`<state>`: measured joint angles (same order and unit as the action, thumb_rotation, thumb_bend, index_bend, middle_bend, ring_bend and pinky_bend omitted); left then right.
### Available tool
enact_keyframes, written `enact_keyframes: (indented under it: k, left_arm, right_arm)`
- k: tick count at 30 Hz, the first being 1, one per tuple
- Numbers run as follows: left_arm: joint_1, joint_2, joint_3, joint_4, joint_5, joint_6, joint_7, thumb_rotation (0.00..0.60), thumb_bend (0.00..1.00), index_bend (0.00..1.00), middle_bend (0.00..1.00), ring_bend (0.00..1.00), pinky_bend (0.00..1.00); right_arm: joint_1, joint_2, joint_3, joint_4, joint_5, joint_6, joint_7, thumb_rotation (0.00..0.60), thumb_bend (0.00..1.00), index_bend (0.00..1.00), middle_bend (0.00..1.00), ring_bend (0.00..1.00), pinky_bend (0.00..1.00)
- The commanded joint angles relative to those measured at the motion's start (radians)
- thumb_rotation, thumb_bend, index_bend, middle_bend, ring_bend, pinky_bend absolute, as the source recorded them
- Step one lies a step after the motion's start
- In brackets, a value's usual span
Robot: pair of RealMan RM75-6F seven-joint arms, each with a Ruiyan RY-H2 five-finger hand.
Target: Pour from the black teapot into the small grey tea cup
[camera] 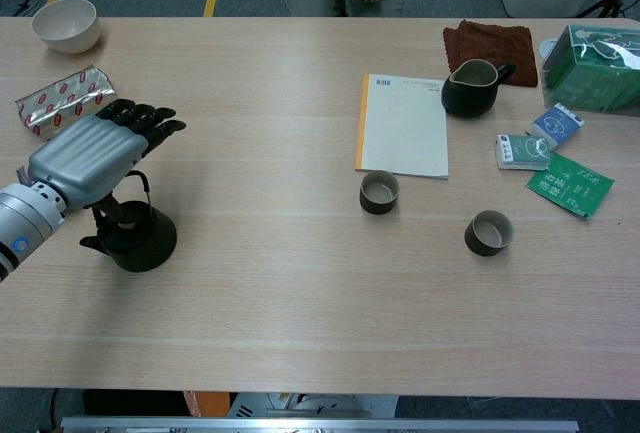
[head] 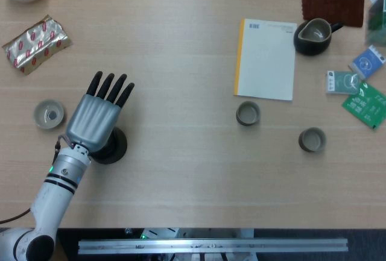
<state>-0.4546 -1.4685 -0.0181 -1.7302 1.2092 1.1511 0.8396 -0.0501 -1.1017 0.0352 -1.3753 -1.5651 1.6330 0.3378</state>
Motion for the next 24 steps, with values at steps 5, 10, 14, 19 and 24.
enact_keyframes:
  k: [5, 10, 14, 19, 24]
  left_arm:
    - [-0.035, 0.011, -0.022, -0.061, -0.051, -0.048, -0.034, 0.600, 0.09, 0.00, 0.00, 0.00, 0.00]
    - [-0.058, -0.020, -0.036, -0.032, -0.071, -0.059, -0.048, 0.600, 0.09, 0.00, 0.00, 0.00, 0.00]
    - [-0.079, -0.047, -0.054, 0.005, -0.101, -0.067, -0.056, 0.600, 0.09, 0.00, 0.00, 0.00, 0.00]
    - [-0.094, -0.078, -0.078, 0.056, -0.139, -0.056, -0.065, 0.600, 0.09, 0.00, 0.00, 0.00, 0.00]
    - [-0.107, -0.090, -0.091, 0.093, -0.196, -0.051, -0.053, 0.600, 0.09, 0.00, 0.00, 0.00, 0.00]
  right_arm:
    - [-0.002, -0.006, 0.000, 0.010, 0.002, 0.000, 0.008, 0.600, 0.15, 0.27, 0.25, 0.14, 0.27]
    - [-0.005, -0.007, 0.000, 0.014, 0.003, 0.001, 0.012, 0.600, 0.15, 0.27, 0.25, 0.14, 0.27]
    - [-0.009, -0.006, 0.001, 0.017, 0.004, 0.007, 0.016, 0.600, 0.15, 0.27, 0.25, 0.14, 0.27]
    - [-0.012, -0.008, 0.000, 0.022, 0.007, 0.005, 0.020, 0.600, 0.15, 0.27, 0.25, 0.14, 0.27]
    - [-0.014, -0.009, 0.002, 0.027, 0.009, 0.006, 0.025, 0.600, 0.15, 0.27, 0.25, 0.14, 0.27]
